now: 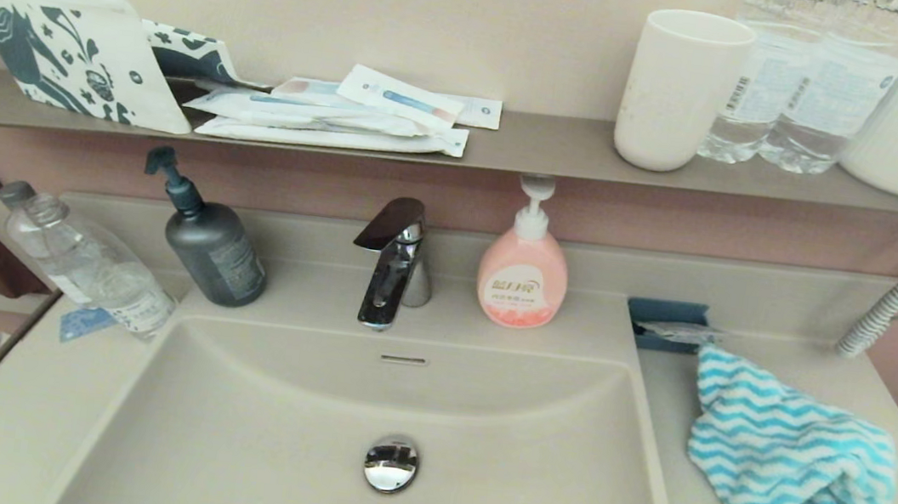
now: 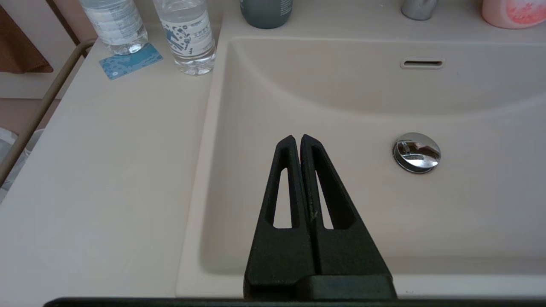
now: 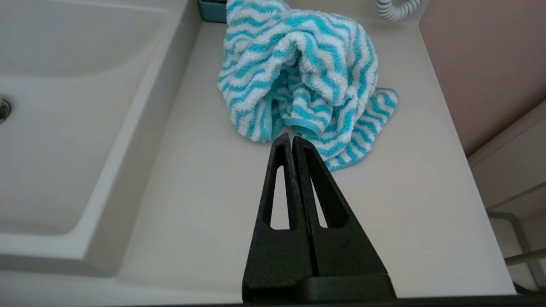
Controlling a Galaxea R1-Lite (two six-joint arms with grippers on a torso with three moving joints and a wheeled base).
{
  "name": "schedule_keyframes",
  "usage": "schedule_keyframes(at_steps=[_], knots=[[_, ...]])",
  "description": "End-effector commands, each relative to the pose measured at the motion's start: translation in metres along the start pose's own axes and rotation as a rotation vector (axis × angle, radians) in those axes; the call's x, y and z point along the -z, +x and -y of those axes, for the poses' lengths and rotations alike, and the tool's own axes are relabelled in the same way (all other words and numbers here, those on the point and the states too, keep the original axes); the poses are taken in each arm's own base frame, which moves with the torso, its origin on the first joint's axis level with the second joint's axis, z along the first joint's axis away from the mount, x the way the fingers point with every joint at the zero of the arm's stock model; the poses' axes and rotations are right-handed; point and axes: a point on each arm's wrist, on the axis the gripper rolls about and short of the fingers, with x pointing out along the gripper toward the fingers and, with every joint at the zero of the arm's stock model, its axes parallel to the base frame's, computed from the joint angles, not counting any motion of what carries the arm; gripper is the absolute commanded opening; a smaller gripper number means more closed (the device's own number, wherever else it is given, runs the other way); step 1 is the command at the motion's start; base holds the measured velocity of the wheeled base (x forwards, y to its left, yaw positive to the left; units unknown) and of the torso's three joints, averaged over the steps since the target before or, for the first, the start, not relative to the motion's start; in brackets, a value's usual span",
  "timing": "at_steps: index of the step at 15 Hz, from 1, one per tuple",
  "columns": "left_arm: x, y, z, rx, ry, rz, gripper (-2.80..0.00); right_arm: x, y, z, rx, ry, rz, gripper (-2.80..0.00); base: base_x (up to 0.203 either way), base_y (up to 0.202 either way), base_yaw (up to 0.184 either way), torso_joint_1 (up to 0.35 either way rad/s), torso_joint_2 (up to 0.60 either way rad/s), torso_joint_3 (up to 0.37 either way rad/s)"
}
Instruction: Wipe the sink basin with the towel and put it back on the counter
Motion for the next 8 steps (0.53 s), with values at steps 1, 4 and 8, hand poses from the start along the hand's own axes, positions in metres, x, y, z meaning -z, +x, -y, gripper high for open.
schedule_keyframes(at_steps=[1,4,8], knots=[[0.0,0.0001,0.0,-0.001,0.0,-0.001,-2.8,0.0,0.0002,0.0001,0.001,0.001,0.0,-2.8,0.0,0.0,0.0,0.0,0.0,0.0],[0.0,0.0001,0.0,-0.001,0.0,-0.001,-2.8,0.0001,0.0002,0.0,0.001,0.004,-0.002,-2.8,0.0,0.0,0.0,0.0,0.0,0.0],[0.0,0.0001,0.0,-0.001,0.0,-0.001,-2.8,0.0,0.0002,0.0002,0.006,0.025,0.0,-2.8,0.0,0.0,0.0,0.0,0.0,0.0]])
